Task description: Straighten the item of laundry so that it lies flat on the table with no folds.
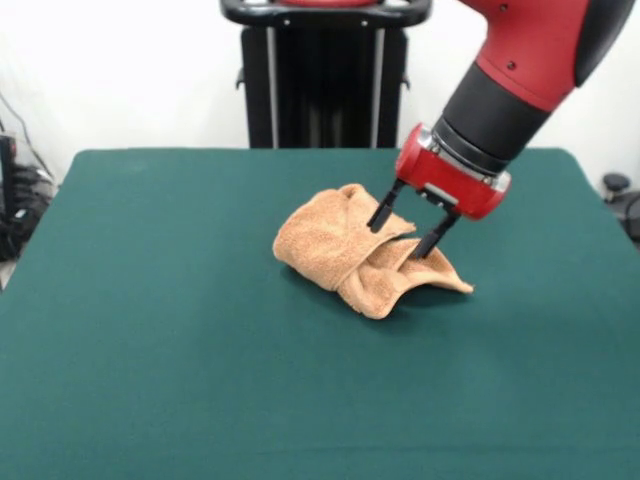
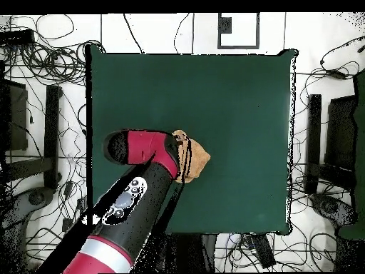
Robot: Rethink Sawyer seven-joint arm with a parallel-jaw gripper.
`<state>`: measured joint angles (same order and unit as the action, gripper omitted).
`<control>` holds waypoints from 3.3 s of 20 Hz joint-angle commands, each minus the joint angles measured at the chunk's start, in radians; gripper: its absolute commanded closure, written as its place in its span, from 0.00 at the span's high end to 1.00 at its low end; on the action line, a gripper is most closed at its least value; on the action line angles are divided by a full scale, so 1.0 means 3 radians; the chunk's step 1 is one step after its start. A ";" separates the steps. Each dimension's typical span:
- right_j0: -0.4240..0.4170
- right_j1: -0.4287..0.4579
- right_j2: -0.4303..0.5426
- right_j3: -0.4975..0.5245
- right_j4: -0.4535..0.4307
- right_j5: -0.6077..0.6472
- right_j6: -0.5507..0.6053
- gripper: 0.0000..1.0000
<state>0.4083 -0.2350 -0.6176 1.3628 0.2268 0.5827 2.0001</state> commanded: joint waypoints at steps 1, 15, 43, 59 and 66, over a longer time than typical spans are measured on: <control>0.0128 0.0101 0.0222 -0.0053 0.0131 0.0476 0.0843 1.00; 0.0171 0.0172 0.0173 -0.0091 0.0161 0.0610 0.0947 1.00; 0.0102 0.0086 0.0129 0.0295 0.0085 0.0297 0.0815 1.00; 0.0118 0.0139 0.0081 0.0424 0.0070 0.0185 0.0869 1.00; 0.0096 0.0218 0.0082 0.0412 0.0098 0.0106 0.0902 1.00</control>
<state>0.4440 -0.1955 -0.6557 1.4161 0.2275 0.6728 2.0001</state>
